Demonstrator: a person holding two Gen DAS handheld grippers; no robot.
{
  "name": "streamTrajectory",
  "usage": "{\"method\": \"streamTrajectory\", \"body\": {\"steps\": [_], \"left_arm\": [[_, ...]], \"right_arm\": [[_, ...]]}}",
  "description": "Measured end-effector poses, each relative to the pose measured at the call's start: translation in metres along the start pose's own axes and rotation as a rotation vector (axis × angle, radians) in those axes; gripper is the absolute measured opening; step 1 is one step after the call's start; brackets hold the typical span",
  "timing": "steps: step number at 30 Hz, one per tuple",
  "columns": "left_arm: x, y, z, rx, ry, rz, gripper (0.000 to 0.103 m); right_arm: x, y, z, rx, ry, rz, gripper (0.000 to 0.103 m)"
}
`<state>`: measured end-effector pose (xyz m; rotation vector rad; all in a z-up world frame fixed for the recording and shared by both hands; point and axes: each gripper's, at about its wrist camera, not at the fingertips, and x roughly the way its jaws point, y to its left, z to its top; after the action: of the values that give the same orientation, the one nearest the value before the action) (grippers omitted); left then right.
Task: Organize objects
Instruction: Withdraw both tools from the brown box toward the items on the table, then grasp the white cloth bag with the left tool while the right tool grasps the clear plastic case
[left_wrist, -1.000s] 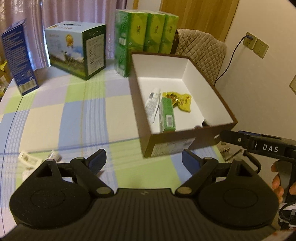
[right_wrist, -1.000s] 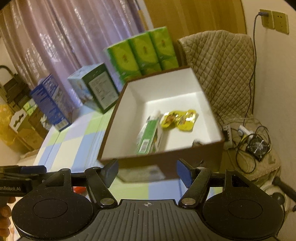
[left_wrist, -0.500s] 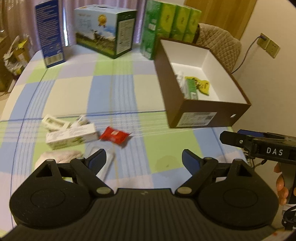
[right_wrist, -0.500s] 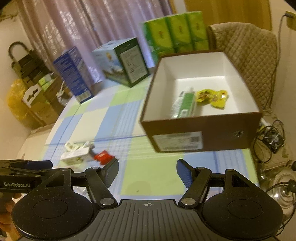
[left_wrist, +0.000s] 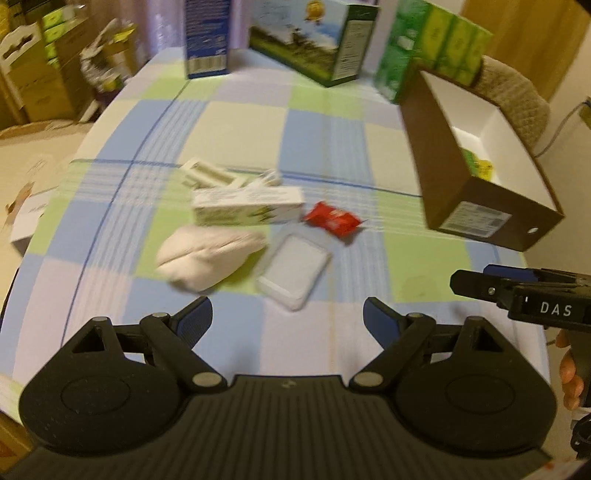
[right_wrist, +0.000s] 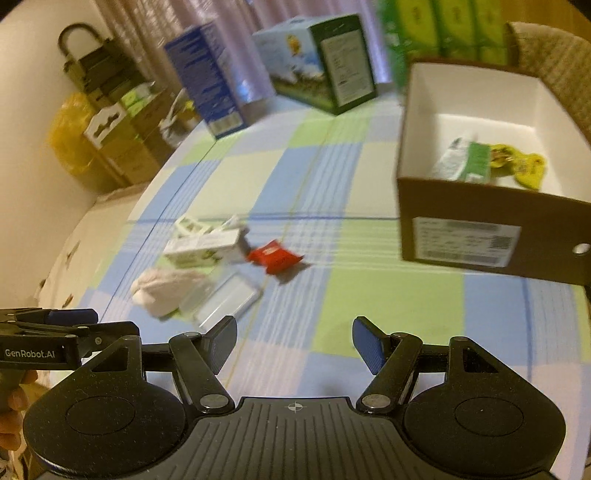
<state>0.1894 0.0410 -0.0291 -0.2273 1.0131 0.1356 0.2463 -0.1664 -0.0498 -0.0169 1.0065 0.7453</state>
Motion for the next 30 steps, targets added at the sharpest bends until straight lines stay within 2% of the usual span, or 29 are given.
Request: {"method": "streamTrajectory", "body": {"steps": [8,17,30], "left_arm": [[0.008,0.029,-0.005,-0.048,0.019,0.062,0.086],[0.017,0.061,-0.007,-0.072,0.038,0.089,0.086],[0.044,0.105,0.006,-0.055,0.070,0.102,0.086]], "right_arm": [[0.034,0.016,0.000,-0.018,0.066,0.023,0.066],[0.080,0.052,0.002,0.011,0.126,0.048,0.066],[0.128,0.091,0.006,0.065,0.143,-0.001,0.066]]}}
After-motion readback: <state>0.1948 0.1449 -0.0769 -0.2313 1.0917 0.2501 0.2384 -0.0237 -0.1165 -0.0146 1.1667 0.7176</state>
